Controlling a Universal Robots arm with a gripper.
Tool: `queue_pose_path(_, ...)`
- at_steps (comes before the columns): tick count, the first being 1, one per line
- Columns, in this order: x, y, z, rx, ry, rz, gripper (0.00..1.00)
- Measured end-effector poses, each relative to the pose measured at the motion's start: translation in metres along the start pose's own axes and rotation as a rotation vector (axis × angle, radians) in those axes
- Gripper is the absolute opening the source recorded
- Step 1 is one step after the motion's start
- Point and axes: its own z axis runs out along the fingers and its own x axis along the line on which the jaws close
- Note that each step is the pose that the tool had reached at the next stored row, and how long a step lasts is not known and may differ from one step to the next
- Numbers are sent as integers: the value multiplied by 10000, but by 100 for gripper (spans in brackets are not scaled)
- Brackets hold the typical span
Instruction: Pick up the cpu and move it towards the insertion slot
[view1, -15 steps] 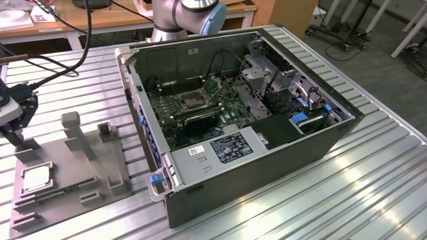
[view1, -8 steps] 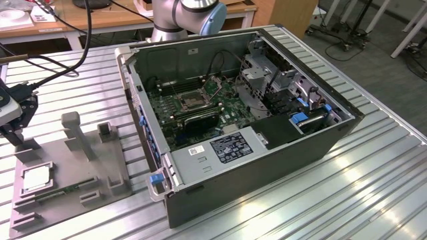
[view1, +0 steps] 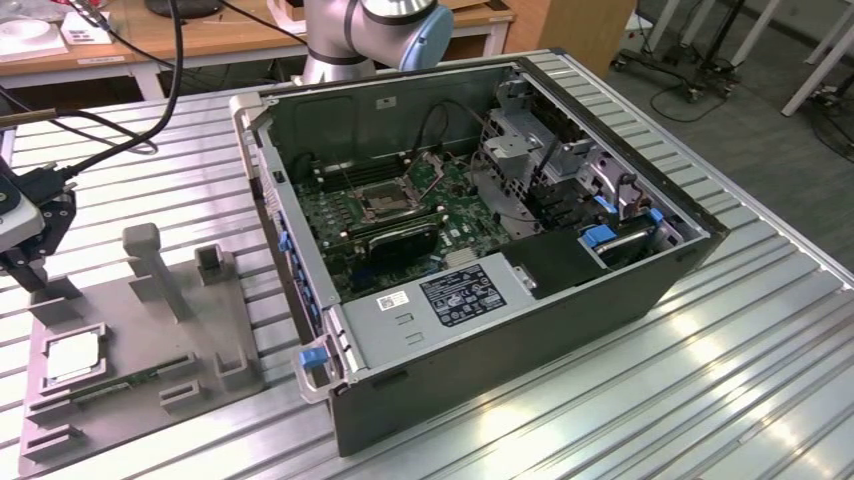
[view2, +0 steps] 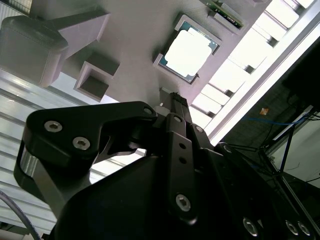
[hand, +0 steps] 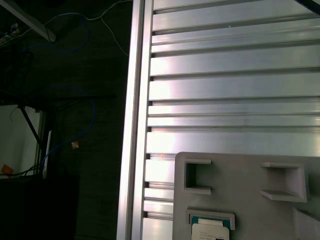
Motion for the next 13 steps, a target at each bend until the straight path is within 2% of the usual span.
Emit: queue_pose_path(13,0,0,1,0,0,0,10)
